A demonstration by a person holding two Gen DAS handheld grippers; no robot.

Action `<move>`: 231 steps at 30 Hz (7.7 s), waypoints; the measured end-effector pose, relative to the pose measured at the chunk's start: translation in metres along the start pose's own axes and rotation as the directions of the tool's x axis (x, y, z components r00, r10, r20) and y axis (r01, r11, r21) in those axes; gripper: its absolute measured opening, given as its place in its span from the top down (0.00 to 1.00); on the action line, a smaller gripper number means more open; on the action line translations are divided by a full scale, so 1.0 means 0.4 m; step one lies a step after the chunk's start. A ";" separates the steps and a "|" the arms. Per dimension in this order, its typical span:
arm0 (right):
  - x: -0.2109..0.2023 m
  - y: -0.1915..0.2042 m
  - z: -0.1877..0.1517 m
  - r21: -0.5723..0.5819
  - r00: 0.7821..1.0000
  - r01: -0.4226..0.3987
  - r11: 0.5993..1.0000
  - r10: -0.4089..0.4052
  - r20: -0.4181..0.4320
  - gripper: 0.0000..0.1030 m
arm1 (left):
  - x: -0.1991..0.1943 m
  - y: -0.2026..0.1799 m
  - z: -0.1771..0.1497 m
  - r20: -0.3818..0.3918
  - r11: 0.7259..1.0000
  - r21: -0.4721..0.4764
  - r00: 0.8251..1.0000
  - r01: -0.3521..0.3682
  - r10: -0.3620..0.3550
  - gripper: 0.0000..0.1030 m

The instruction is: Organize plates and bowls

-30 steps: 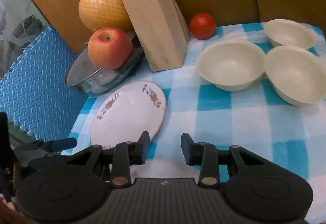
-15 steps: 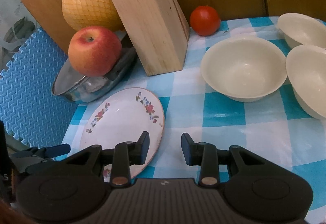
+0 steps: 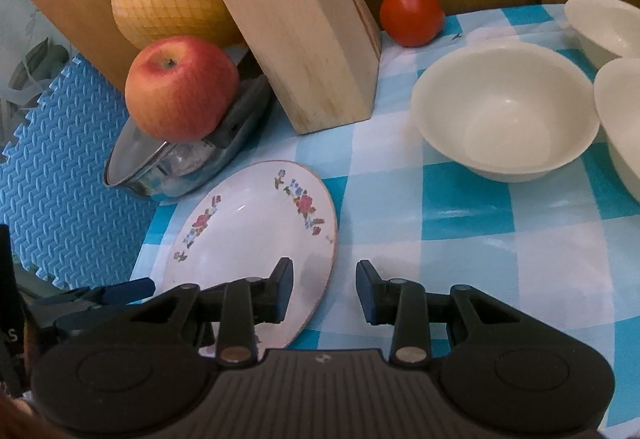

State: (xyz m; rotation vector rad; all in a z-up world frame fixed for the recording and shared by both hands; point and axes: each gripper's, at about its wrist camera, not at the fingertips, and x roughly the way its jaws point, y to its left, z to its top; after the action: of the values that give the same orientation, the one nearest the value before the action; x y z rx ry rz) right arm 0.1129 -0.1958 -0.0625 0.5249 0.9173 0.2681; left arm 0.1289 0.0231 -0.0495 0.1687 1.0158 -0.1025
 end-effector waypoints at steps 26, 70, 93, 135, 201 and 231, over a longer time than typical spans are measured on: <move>0.021 0.017 -0.001 -0.044 1.000 -0.023 0.999 0.023 0.005 0.74 | 0.012 -0.015 0.007 0.043 0.999 0.020 0.998 0.038 -0.039 0.02; 0.003 -0.004 0.002 -0.014 1.000 -0.027 1.000 0.027 0.005 0.72 | -0.008 -0.012 -0.005 0.032 0.996 0.033 0.996 0.082 -0.083 0.08; -0.011 -0.006 0.010 -0.007 0.998 -0.038 0.999 0.039 0.055 0.71 | -0.005 0.011 0.031 0.026 0.988 -0.076 0.991 0.133 -0.131 0.10; -0.327 -0.077 -0.211 0.133 0.992 0.014 0.991 -0.030 0.123 0.71 | -0.187 -0.143 -0.132 0.042 0.958 0.116 0.962 0.262 -0.269 0.10; -0.196 -0.262 0.036 0.477 0.960 -0.031 0.878 -0.106 0.257 0.70 | 0.001 -0.314 0.182 0.024 0.944 -0.129 0.953 0.304 -0.303 0.09; -0.161 -0.174 -0.020 0.357 0.995 -0.047 0.933 0.010 0.104 0.82 | -0.033 -0.262 0.103 -0.041 0.974 -0.009 0.973 0.228 -0.228 0.51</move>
State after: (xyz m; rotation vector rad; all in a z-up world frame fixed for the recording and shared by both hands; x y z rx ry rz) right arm 0.0686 -0.2801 -0.0599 0.8831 0.8645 0.0971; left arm 0.1391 -0.0875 -0.0267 0.0501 1.0744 -0.3075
